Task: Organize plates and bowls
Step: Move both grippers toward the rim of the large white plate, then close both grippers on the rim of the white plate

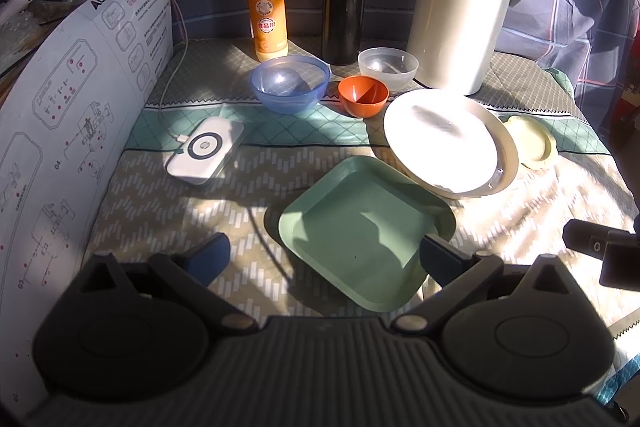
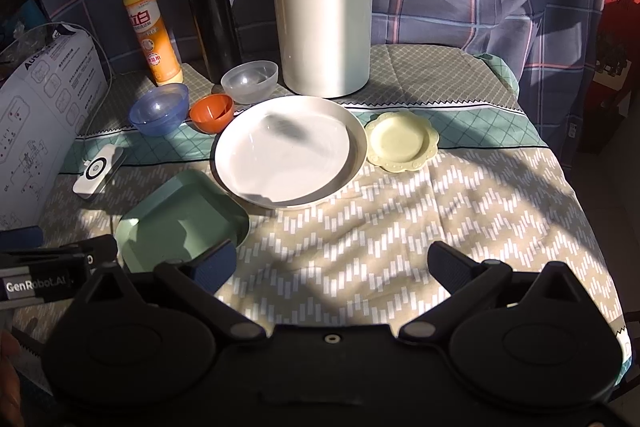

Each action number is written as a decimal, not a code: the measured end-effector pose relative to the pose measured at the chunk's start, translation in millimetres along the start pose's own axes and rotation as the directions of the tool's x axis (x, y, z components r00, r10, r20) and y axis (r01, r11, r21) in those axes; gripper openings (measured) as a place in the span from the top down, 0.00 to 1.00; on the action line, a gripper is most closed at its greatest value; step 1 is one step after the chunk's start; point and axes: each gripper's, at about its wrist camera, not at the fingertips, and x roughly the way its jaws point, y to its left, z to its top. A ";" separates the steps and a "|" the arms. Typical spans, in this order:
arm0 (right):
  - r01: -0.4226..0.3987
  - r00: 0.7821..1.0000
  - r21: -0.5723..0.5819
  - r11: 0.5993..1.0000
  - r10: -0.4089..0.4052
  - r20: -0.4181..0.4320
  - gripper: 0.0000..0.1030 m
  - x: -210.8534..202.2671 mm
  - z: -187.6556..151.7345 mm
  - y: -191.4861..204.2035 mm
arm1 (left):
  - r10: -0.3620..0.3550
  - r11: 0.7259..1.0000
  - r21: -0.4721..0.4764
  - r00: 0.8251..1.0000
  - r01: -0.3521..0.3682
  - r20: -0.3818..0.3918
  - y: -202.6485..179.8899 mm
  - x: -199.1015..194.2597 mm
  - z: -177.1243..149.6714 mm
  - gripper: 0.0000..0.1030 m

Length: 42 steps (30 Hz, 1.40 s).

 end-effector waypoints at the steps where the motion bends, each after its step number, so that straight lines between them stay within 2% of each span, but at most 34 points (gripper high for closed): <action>1: 0.000 1.000 0.003 1.000 0.000 0.002 0.00 0.4 0.6 -1.0 | 0.001 1.000 0.001 1.000 -0.001 0.000 0.4 0.7 0.6 0.00; 13: -0.020 1.000 0.062 0.998 0.020 -0.007 0.00 15.8 2.2 -18.9 | 0.015 1.000 0.017 1.000 -0.014 -0.015 -2.2 17.2 5.0 0.00; 20: -0.064 0.998 0.157 0.986 0.061 0.023 0.01 38.4 9.8 -45.7 | 0.010 0.998 0.063 1.000 -0.009 -0.011 -10.6 43.2 20.0 0.00; 21: -0.063 0.998 0.166 0.984 0.058 0.032 0.05 43.1 12.4 -50.1 | 0.007 0.997 0.071 1.000 -0.006 -0.014 -12.8 49.2 23.7 0.00; 23: -0.068 0.997 0.185 0.980 0.062 0.038 0.08 54.0 18.6 -57.0 | 0.004 0.996 0.087 1.000 -0.003 -0.016 -17.1 61.4 32.0 0.00; 25: -0.077 0.997 0.208 0.975 0.070 0.041 0.23 66.6 25.9 -62.2 | -0.001 0.995 0.102 1.000 0.003 -0.016 -21.6 74.5 40.0 0.00; 28: -0.093 0.996 0.253 0.963 0.090 0.025 0.36 91.8 39.6 -70.1 | -0.005 0.993 0.116 1.000 0.009 -0.031 -27.5 94.6 53.7 0.00; 31: -0.111 0.993 0.300 0.948 0.116 0.003 0.45 116.1 48.8 -76.6 | -0.008 0.993 0.115 0.999 0.012 -0.034 -32.7 115.1 68.0 0.01; 35: -0.127 0.989 0.337 0.933 0.145 -0.028 0.52 150.9 57.4 -77.7 | -0.013 0.993 0.115 0.999 0.018 -0.049 -38.3 137.8 81.5 0.11; 40: -0.135 0.981 0.396 0.908 0.179 -0.076 0.76 184.2 54.5 -80.5 | -0.033 0.992 0.121 0.997 0.041 -0.070 -47.8 164.0 92.2 0.24; 42: -0.153 0.975 0.410 0.899 0.205 -0.088 0.78 193.4 53.2 -78.8 | -0.043 0.992 0.117 0.995 0.054 -0.089 -50.9 173.8 94.5 0.30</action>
